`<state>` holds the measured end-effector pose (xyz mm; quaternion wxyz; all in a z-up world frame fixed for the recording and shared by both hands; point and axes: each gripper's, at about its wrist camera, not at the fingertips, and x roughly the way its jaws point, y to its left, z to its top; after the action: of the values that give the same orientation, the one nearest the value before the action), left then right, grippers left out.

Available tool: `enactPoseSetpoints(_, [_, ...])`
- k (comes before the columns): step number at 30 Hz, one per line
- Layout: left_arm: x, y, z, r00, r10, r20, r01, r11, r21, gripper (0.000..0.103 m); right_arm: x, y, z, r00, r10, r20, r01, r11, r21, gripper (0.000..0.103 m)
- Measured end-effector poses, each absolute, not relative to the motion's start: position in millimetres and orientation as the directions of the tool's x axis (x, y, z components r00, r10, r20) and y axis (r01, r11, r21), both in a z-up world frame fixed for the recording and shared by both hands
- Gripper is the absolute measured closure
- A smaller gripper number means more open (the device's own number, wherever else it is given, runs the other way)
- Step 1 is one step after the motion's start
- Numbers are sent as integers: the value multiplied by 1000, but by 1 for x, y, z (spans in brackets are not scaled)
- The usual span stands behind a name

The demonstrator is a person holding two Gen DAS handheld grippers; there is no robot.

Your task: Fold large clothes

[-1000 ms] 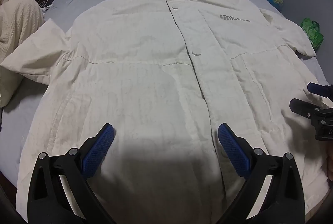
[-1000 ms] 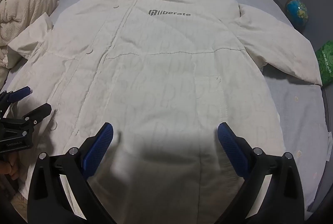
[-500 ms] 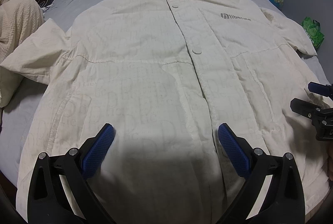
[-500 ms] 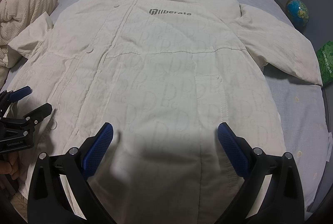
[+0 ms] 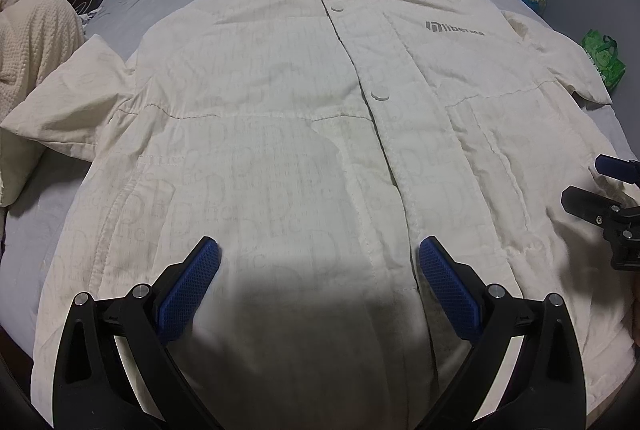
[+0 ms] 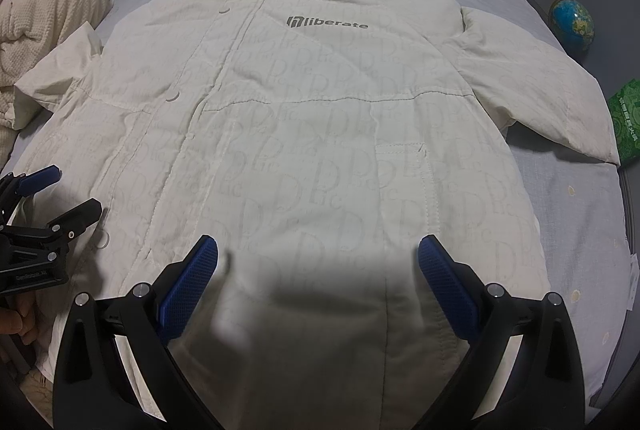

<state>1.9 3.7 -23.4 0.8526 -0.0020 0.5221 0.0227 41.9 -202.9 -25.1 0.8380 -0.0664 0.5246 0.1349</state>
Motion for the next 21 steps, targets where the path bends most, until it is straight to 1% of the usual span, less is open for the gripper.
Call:
enactPoseSetpoints(16, [4, 3, -24, 439, 48, -897, -38, 999, 34, 7, 44, -208, -25, 413, 162, -896, -273, 961, 47, 7])
enactPoseSetpoints(19, [5, 4, -24, 438, 48, -898, -40, 999, 34, 7, 47, -217, -18, 420, 193, -887, -246, 965, 93, 7])
enactPoseSetpoints(21, [5, 3, -25, 433, 50, -900, -41, 999, 36, 6, 52, -230, -10, 424, 242, -873, -219, 962, 160, 7])
